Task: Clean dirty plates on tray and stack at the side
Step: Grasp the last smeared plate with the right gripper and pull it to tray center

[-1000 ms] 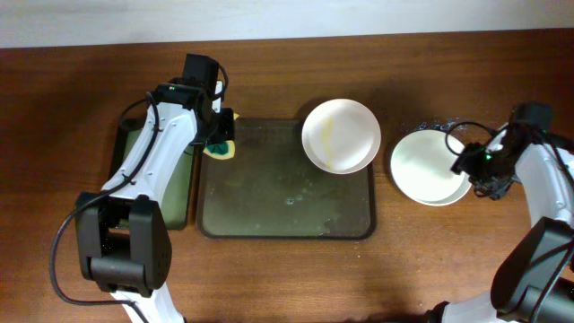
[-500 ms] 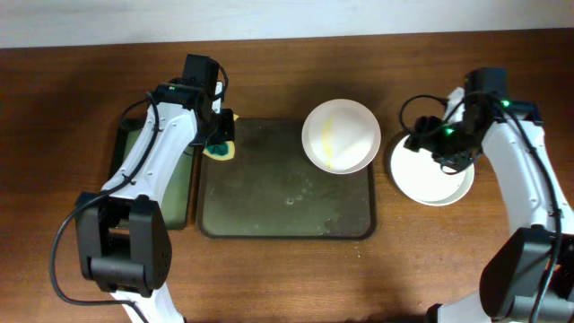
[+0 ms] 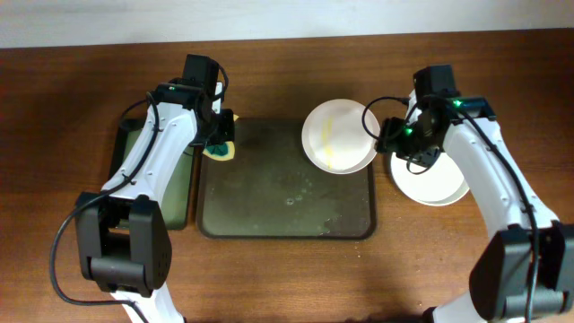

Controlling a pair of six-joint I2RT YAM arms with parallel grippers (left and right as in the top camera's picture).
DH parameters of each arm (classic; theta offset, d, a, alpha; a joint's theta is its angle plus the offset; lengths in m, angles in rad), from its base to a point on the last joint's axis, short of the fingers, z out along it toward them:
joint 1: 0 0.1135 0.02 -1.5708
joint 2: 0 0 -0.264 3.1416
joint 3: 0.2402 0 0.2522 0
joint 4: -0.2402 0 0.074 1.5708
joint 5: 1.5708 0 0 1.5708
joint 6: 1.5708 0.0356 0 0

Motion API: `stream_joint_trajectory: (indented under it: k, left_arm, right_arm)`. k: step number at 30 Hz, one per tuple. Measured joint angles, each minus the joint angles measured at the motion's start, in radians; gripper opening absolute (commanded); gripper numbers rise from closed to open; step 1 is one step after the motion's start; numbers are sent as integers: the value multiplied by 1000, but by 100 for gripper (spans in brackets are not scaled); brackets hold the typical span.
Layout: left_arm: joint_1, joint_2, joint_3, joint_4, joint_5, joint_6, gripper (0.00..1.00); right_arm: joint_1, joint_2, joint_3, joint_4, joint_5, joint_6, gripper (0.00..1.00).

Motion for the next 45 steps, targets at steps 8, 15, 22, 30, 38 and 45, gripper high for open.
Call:
stream_joint_trajectory:
  k: [8, 15, 22, 30, 38, 45]
  left_arm:
    - [0, 0, 0, -4, 0, 0, 0]
    - [0, 0, 0, -4, 0, 0, 0]
    - [0, 0, 0, -5, 0, 0, 0]
    - [0, 0, 0, -8, 0, 0, 0]
    - [0, 0, 0, -8, 0, 0, 0]
    - [0, 0, 0, -8, 0, 0, 0]
  right_arm:
    - [110, 120, 0, 57, 58, 128, 51]
    - [214, 183, 0, 101, 185, 262, 49]
    - [269, 275, 0, 132, 227, 288, 49]
    - [349, 303, 0, 100, 169, 285, 48]
    - [502, 303, 0, 37, 55, 234, 49]
    - [365, 298, 143, -15, -7, -66, 57]
